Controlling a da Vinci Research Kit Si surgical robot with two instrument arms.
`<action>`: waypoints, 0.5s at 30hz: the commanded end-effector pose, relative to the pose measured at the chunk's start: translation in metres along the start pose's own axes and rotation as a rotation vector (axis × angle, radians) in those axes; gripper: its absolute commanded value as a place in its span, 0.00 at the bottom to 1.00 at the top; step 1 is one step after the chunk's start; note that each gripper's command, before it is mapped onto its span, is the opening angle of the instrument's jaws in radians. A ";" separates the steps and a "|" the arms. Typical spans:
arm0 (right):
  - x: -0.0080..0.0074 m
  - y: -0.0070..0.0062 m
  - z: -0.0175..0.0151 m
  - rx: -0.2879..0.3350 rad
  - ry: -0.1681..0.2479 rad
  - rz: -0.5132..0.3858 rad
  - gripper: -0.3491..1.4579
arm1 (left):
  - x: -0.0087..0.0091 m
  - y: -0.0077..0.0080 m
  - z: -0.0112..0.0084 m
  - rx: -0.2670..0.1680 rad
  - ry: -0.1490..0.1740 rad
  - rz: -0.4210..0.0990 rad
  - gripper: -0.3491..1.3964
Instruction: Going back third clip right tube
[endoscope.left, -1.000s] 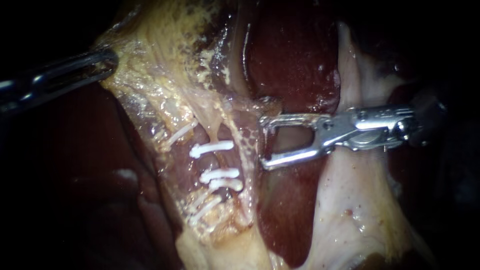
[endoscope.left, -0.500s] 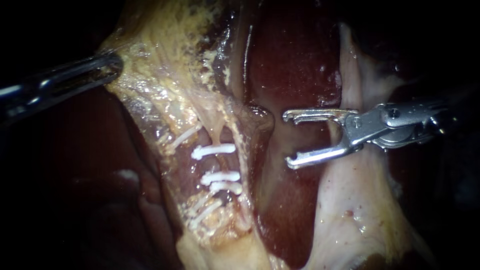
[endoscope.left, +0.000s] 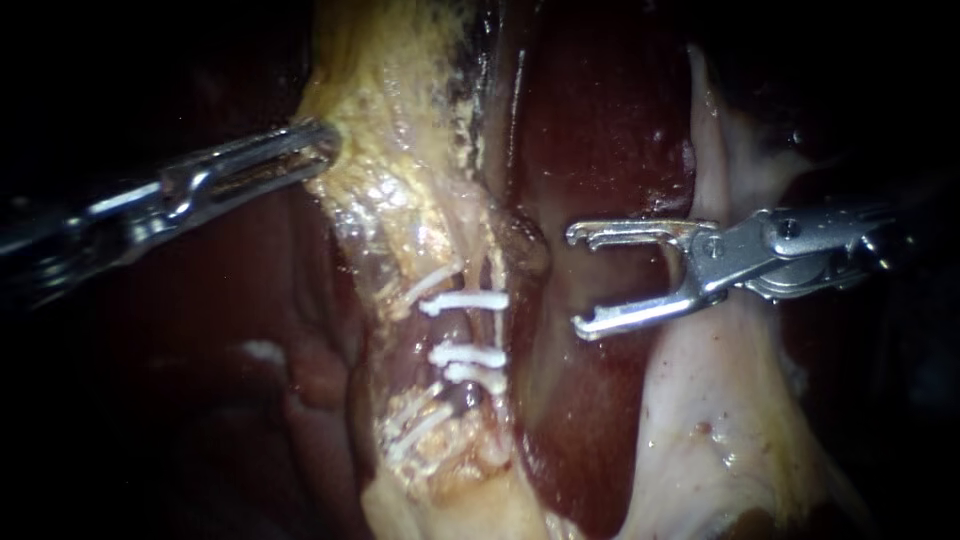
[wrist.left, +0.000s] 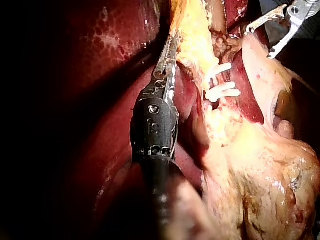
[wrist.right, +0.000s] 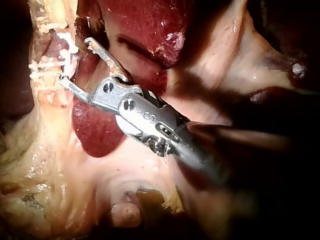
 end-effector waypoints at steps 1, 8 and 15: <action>0.0000 0.0000 0.0000 0.000 0.000 0.000 0.52 | 0.0001 -0.0002 0.0003 0.000 0.003 0.001 0.00; 0.0001 -0.0001 0.0000 0.000 0.000 0.000 0.52 | 0.0002 -0.0010 0.0016 0.010 0.005 0.005 0.00; 0.0001 -0.0002 0.0000 0.001 0.000 0.000 0.52 | 0.0001 -0.0010 0.0017 0.015 0.006 0.006 0.00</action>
